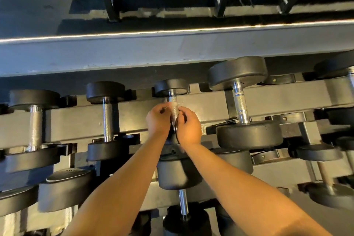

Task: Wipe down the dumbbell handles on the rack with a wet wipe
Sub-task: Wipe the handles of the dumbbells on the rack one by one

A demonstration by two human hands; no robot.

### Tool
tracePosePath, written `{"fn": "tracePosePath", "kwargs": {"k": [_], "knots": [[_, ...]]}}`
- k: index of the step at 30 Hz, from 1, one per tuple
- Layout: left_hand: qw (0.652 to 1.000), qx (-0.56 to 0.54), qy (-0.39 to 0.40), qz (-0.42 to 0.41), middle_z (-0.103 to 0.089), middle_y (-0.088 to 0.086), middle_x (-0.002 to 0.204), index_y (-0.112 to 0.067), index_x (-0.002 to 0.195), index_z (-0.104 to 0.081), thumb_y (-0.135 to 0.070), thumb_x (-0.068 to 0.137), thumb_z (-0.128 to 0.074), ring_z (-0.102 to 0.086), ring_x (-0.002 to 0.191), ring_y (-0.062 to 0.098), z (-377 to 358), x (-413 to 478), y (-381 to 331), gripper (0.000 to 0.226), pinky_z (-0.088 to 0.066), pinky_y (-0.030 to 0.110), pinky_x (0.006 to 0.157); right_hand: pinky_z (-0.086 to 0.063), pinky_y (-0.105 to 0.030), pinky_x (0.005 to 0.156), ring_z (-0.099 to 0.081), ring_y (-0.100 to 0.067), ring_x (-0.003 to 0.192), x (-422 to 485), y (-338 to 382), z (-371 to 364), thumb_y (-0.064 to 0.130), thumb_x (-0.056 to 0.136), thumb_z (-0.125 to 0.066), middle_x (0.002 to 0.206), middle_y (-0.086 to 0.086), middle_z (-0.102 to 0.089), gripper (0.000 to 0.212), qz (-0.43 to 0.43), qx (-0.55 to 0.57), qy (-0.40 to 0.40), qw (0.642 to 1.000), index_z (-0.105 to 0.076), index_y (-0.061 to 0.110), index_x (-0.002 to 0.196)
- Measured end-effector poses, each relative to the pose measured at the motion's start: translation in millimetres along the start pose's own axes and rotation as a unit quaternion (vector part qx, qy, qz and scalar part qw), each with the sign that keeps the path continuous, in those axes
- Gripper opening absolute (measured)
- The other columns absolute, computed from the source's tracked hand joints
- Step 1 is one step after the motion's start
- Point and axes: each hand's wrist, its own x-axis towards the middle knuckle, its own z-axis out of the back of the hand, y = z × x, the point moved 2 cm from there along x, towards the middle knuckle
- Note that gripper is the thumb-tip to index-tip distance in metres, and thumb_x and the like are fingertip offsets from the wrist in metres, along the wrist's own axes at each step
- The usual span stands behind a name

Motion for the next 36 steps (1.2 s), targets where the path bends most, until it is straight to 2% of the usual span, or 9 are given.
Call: {"fn": "tracePosePath", "kwargs": {"k": [3, 9, 15, 20, 24, 26, 28, 32, 36], "knots": [[0.999, -0.037, -0.027, -0.027, -0.068, -0.015, 0.089, -0.03, 0.102, -0.075, -0.022, 0.1, -0.057, -0.063, 0.087, 0.003, -1.8, 10.1, -18.3, 0.02, -0.046, 0.014, 0.074, -0.049, -0.026, 0.086, -0.059, -0.01, 0.1, -2.1, 0.4, 1.2, 0.024, 0.103, -0.047, 0.113, 0.01, -0.065, 0.026, -0.009, 0.007, -0.007, 1.0, -0.065, 0.031, 0.122], [0.999, -0.033, 0.026, -0.007, -0.073, -0.009, 0.103, -0.031, 0.111, -0.075, -0.03, 0.099, -0.058, -0.068, 0.097, 0.007, -7.8, -7.7, 0.1, 0.021, -0.055, 0.025, 0.086, -0.052, -0.031, 0.089, -0.06, -0.008, 0.101, -4.3, 4.6, 1.5, 0.027, 0.104, -0.044, 0.114, 0.013, -0.064, 0.027, -0.025, -0.012, -0.014, 1.0, -0.064, 0.032, 0.122], [0.998, -0.02, 0.051, -0.026, -0.071, -0.018, 0.099, -0.035, 0.111, -0.073, -0.027, 0.1, -0.058, -0.064, 0.09, -0.008, 8.0, -17.9, 8.2, 0.021, -0.047, 0.008, 0.077, -0.055, -0.037, 0.09, -0.061, -0.01, 0.101, -4.9, 5.1, 0.9, 0.025, 0.104, -0.047, 0.112, 0.012, -0.065, 0.025, -0.024, -0.028, -0.024, 0.999, -0.065, 0.03, 0.121], [0.997, -0.054, 0.02, -0.043, -0.071, -0.011, 0.095, -0.025, 0.107, -0.075, -0.034, 0.102, -0.054, -0.066, 0.092, 0.002, -3.5, 15.9, -17.1, 0.023, -0.051, 0.018, 0.081, -0.055, -0.033, 0.09, -0.061, -0.008, 0.101, -3.5, 3.4, 0.4, 0.024, 0.103, -0.047, 0.111, 0.012, -0.065, 0.025, -0.012, -0.03, -0.022, 0.999, -0.064, 0.028, 0.121], [0.997, -0.005, 0.052, -0.056, -0.067, -0.008, 0.078, -0.026, 0.098, -0.074, -0.035, 0.1, -0.053, -0.068, 0.082, 0.011, -2.6, 4.7, -2.6, 0.023, -0.052, 0.026, 0.067, -0.054, -0.032, 0.089, -0.06, -0.007, 0.1, -3.6, 2.4, 1.3, 0.024, 0.104, -0.047, 0.111, 0.012, -0.065, 0.025, -0.004, -0.032, -0.023, 0.999, -0.065, 0.027, 0.121], [0.997, -0.015, 0.067, -0.038, -0.07, -0.016, 0.09, -0.038, 0.101, -0.072, -0.03, 0.1, -0.058, -0.068, 0.088, 0.001, 4.4, -13.3, 8.5, 0.016, -0.052, 0.018, 0.074, -0.054, -0.032, 0.088, -0.06, -0.008, 0.1, -3.9, 3.4, 1.8, 0.023, 0.104, -0.048, 0.111, 0.011, -0.065, 0.024, 0.001, -0.036, -0.024, 0.999, -0.065, 0.026, 0.12], [0.996, 0.011, 0.077, -0.034, -0.072, -0.017, 0.098, -0.039, 0.107, -0.073, -0.033, 0.099, -0.06, -0.067, 0.09, -0.003, 8.1, -28.2, 17.1, 0.016, -0.054, 0.019, 0.08, -0.053, -0.032, 0.087, -0.061, -0.01, 0.1, -4.7, 5.0, 2.1, 0.022, 0.103, -0.048, 0.112, 0.009, -0.065, 0.024, -0.003, -0.035, -0.025, 0.999, -0.065, 0.025, 0.121], [0.993, 0.06, 0.098, -0.024, -0.074, -0.015, 0.095, -0.036, 0.108, -0.075, -0.032, 0.1, -0.058, -0.065, 0.084, -0.004, 10.5, -37.4, 22.7, 0.019, -0.052, 0.018, 0.073, -0.054, -0.033, 0.084, -0.061, -0.012, 0.097, -6.0, 7.7, 3.8, 0.021, 0.103, -0.05, 0.109, 0.007, -0.066, 0.021, -0.01, -0.021, -0.03, 0.999, -0.065, 0.025, 0.117], [0.993, 0.038, 0.111, -0.03, -0.075, -0.016, 0.097, -0.032, 0.111, -0.076, -0.028, 0.098, -0.063, -0.067, 0.082, -0.004, 18.8, -38.1, 22.6, 0.019, -0.055, 0.016, 0.068, -0.056, -0.035, 0.085, -0.061, -0.011, 0.095, -7.5, 7.1, 4.6, 0.022, 0.102, -0.051, 0.106, 0.007, -0.065, 0.019, -0.024, 0.001, -0.022, 0.999, -0.065, 0.028, 0.114]]}}
